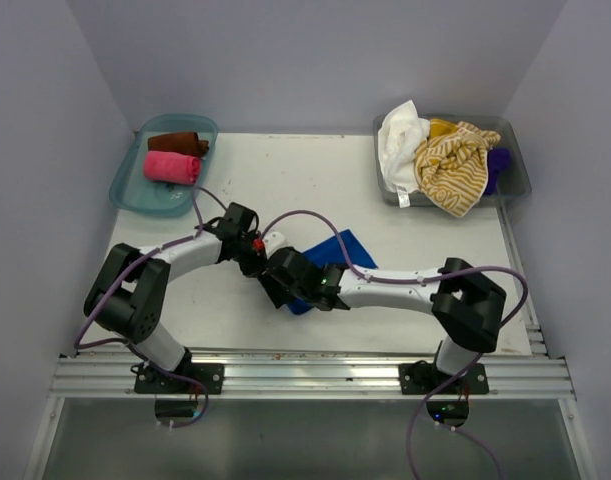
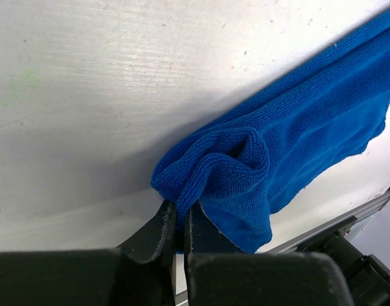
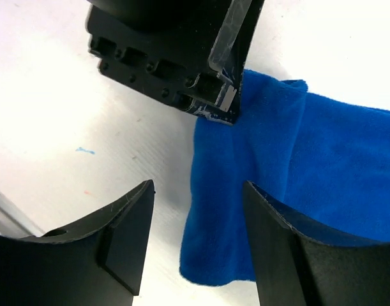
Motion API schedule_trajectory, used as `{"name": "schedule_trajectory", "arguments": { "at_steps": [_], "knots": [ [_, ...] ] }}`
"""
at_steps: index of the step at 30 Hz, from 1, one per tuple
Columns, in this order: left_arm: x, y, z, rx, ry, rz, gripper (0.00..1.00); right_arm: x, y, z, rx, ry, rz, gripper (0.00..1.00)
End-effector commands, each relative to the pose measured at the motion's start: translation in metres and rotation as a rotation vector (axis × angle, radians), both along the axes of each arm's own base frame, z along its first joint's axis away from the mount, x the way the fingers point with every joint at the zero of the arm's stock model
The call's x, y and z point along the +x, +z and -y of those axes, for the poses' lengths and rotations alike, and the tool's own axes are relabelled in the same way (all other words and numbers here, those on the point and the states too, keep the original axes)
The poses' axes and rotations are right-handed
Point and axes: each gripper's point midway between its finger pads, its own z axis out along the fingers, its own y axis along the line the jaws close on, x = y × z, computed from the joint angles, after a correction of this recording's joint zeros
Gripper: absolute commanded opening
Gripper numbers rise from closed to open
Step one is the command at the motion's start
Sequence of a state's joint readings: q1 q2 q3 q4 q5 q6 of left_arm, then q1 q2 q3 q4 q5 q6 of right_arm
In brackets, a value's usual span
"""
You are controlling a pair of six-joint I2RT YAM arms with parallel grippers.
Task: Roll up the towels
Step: Roll the towel
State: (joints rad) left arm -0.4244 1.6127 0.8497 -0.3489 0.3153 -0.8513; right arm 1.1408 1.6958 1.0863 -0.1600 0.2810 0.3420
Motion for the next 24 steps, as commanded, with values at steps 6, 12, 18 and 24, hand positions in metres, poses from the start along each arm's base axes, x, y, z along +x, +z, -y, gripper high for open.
{"name": "schedule_trajectory", "arguments": {
  "at_steps": [6, 12, 18, 24],
  "knots": [
    [0.006, 0.01, -0.002, 0.02, 0.033, 0.005, 0.0, 0.002, -0.018, -0.003, -0.15, 0.016, 0.084, 0.6],
    [0.003, 0.01, -0.004, 0.021, 0.04, 0.0, 0.0, 0.0, -0.041, -0.002, -0.182, -0.025, 0.091, 0.47],
    [-0.001, 0.021, -0.012, 0.026, 0.074, 0.024, 0.0, -0.002, -0.037, -0.004, -0.08, -0.066, 0.058, 0.0],
    [-0.01, 0.032, -0.04, 0.023, 0.127, 0.038, 0.27, -0.016, -0.027, -0.03, 0.082, 0.016, -0.072, 0.0]
  ]
}}
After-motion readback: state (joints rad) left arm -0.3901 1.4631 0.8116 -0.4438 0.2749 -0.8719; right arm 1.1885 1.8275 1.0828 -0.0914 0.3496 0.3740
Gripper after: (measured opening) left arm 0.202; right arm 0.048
